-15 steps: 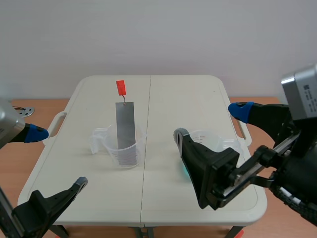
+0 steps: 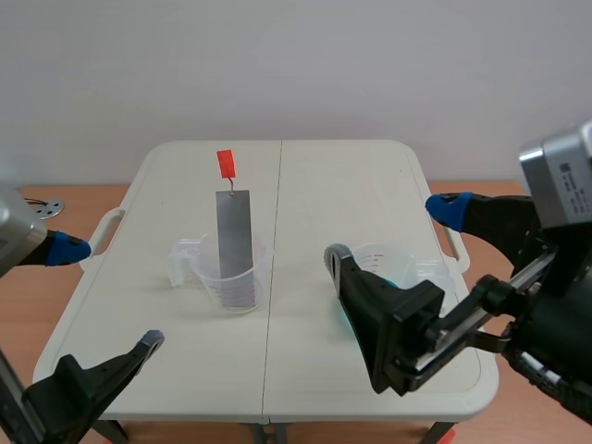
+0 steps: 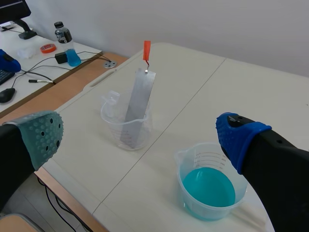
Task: Hold the metal plate by the orange handle, dip it into the blue solution, take it out and point at it, then put the plate back in the beaker on the left.
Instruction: 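Lift the metal plate out of the left beaker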
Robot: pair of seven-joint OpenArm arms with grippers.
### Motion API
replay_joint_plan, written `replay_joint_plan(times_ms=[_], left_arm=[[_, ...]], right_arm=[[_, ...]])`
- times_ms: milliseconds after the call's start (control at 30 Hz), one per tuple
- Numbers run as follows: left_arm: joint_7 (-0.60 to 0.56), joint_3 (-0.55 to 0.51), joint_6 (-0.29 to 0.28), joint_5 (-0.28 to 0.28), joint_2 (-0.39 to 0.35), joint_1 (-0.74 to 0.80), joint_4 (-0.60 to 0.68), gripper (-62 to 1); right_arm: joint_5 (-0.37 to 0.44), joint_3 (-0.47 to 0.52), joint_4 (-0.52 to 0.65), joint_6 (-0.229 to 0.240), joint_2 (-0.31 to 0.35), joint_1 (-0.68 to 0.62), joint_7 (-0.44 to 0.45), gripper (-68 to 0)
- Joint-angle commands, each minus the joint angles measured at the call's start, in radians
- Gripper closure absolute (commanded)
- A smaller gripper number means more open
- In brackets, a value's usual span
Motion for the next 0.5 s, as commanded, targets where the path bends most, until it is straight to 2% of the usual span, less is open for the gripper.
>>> replay_joint_plan(times_ms=[0,200,467], left_arm=[[-0.011,0.001,0.0,-0.006,-0.006,0.008,0.006,-62.3],[-0.011,0.001,0.0,-0.006,-0.006,0.008,0.006,-62.3],[-0.014,0.001,0.0,-0.006,-0.006,0.008,0.006,-62.3]], right_arm=[[0.01,0.003,0.021,-0.003,0.0,0.021,0.009,-66.3],[0.004,0.001,0.021,-0.003,0.006,0.098,-0.111,-66.3],[0.004,-0.056,0.021,-0.003,0.006,0.217,-0.21,-66.3]])
